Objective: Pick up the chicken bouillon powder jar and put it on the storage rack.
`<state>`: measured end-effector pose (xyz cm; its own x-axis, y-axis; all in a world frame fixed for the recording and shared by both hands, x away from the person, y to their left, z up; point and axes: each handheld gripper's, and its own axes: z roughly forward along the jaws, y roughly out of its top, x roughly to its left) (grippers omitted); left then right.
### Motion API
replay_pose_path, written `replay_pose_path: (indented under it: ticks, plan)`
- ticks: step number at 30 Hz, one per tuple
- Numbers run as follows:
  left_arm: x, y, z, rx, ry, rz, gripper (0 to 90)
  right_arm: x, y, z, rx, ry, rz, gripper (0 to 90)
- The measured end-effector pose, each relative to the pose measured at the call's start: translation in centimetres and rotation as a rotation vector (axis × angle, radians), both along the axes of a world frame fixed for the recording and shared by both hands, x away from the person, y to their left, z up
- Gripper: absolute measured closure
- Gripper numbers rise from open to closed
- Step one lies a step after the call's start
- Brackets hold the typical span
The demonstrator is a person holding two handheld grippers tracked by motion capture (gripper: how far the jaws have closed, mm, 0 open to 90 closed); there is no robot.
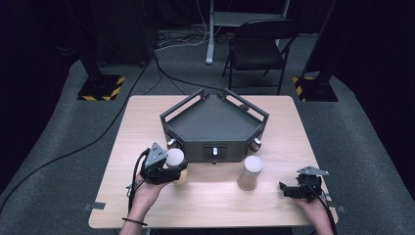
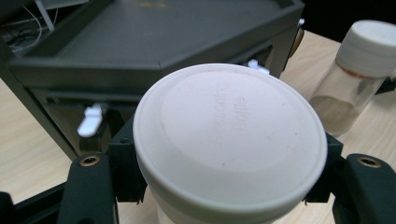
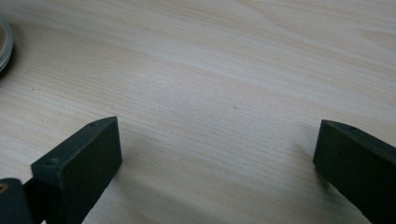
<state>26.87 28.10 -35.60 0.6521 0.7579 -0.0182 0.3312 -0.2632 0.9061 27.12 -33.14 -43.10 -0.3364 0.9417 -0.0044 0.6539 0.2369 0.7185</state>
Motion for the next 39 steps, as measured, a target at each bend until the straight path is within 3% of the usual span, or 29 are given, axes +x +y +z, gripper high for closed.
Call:
replay_pose_path:
  ticks: [9,13,14,16,21,28,34,39]
  plan:
    - [1.1,0.0,4.0,-0.014,-0.016,-0.002,33.6,-0.1,0.0,-0.1,0.001,-0.003,-0.002,0.2]
    - [2.0,-0.7,6.5,0.009,-0.031,0.014,33.6,-0.3,0.0,-0.1,0.001,-0.008,-0.004,0.3]
    - [2.0,-0.7,6.5,0.009,-0.031,0.014,33.6,-0.3,0.0,-0.1,0.001,-0.008,-0.002,0.3]
    - [2.8,-1.1,8.1,0.008,-0.038,0.014,33.6,-0.3,0.0,-0.1,0.001,-0.007,-0.001,0.3]
    - [5.0,-1.4,9.8,-0.014,-0.051,-0.016,33.6,-0.2,-0.1,-0.1,0.000,-0.006,0.003,0.3]
    - [8.2,-3.3,10.8,-0.001,-0.054,-0.002,33.6,-0.2,-0.2,-0.1,0.001,-0.006,0.012,0.1]
    - [9.9,-4.8,10.1,-0.021,-0.060,0.038,33.6,-0.1,-0.2,-0.1,0.000,-0.003,0.017,0.0]
    - [11.2,-6.2,9.7,0.002,-0.048,0.062,33.6,0.0,-0.2,0.0,0.000,-0.002,0.020,0.0]
